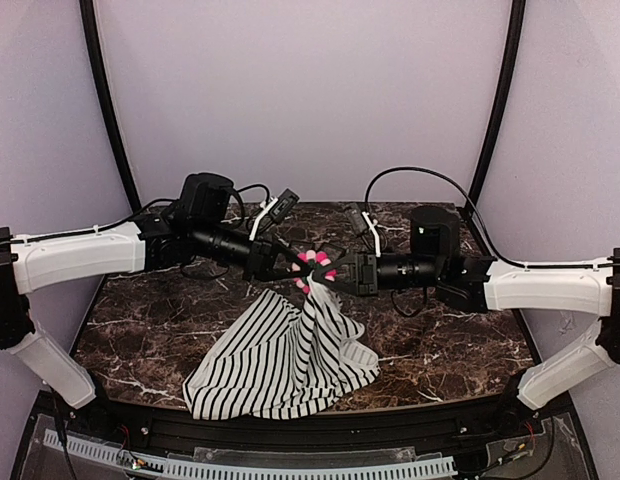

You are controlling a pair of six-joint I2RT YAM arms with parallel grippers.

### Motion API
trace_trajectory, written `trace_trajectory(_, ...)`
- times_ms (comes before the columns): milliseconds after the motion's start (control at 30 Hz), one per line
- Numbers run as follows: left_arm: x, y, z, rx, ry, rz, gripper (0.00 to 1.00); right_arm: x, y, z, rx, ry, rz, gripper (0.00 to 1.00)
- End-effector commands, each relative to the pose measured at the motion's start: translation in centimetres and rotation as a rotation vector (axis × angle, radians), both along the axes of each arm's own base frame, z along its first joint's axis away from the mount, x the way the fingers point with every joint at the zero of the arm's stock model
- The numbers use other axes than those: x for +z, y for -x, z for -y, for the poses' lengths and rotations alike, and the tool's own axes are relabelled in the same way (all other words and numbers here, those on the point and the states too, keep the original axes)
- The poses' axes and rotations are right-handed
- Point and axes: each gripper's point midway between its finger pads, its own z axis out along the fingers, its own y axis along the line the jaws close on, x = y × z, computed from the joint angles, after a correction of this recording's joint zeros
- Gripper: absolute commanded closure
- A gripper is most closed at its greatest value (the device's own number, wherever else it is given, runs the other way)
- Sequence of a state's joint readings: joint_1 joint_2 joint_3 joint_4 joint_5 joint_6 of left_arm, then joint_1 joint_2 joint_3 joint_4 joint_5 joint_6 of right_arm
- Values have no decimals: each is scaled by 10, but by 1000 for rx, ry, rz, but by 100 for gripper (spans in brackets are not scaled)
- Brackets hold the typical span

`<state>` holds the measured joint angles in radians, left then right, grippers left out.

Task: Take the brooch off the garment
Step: Open the brooch with the flattened clothing.

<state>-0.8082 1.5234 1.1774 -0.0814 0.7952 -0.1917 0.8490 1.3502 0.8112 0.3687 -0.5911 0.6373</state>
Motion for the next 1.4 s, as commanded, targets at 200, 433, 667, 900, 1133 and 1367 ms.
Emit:
trace_trajectory(200,26,43,10,-166,66,82,99,-38,-41,-3,-50,135,-161,96)
trace_trajectory(433,27,54,12,-198,63,107,99,-64,-57,6,-82,163,-285,97)
trace_trajectory(667,19,64,17,-231,36,96,99,-69,-60,-2,-21,208,-244,91)
trace_trajectory(900,16,64,18,-233,27,88,99,-66,-65,-9,10,238,-217,83)
trace_trajectory(1133,13,64,20,-236,16,85,99,-67,-67,-11,18,258,-207,78)
trace_trajectory(1367,9,60,22,-219,-1,77,99,-58,-64,-10,37,243,-170,72)
